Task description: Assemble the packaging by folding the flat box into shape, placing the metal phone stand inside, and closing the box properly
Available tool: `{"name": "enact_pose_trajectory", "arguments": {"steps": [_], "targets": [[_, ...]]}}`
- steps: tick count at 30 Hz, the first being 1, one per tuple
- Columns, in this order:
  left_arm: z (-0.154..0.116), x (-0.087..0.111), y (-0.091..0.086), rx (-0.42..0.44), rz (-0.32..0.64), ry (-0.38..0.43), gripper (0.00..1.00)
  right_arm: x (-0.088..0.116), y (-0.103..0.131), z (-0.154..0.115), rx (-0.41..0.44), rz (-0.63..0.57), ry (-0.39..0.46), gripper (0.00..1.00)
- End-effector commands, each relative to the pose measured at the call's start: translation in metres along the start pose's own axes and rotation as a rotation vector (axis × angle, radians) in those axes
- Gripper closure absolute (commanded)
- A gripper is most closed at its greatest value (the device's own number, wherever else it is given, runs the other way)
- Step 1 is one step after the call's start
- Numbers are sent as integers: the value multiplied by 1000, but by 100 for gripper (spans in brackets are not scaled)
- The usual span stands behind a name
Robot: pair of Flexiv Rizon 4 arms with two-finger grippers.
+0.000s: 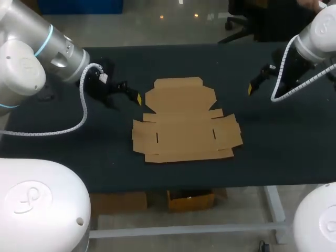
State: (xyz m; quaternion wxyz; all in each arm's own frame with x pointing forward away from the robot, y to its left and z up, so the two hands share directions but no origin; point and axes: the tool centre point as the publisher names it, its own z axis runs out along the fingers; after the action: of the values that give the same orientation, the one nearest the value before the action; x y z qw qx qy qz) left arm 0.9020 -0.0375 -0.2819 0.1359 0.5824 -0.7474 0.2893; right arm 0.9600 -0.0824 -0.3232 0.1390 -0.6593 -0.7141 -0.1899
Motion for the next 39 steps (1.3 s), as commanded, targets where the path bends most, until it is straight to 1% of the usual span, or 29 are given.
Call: {"name": "enact_pose_trajectory", "arguments": {"steps": [1,22,23,25,26,27,28,29,30,31,34,39], "targets": [[0,1,-1,-5,-1,-6,0,0,1,-1,5,0,3,0],[0,1,-1,-5,-1,-6,0,0,1,-1,5,0,3,0],[2,-19,8,-30,-117,48,0,0,1,-1,5,0,3,0],[3,-36,6,-49,-231,108,0,0,1,-1,5,0,3,0],[3,-40,4,-44,-291,124,0,0,1,-1,5,0,3,0],[4,-45,4,-41,-314,140,0,0,1,-1,5,0,3,0],[4,-48,3,-36,-376,165,0,0,1,-1,5,0,3,0],[4,-51,1,-35,-412,171,0,0,1,-1,5,0,3,0],[6,-54,1,-25,-429,178,0,0,1,-1,5,0,3,0],[7,-56,-1,-13,-492,191,0,-1,3,0,7,-2,5,0],[9,-59,-5,-9,-543,184,0,1,7,4,11,-2,5,0],[11,-57,-7,-1,-562,146,0,2,11,7,15,-2,0,0]]}}
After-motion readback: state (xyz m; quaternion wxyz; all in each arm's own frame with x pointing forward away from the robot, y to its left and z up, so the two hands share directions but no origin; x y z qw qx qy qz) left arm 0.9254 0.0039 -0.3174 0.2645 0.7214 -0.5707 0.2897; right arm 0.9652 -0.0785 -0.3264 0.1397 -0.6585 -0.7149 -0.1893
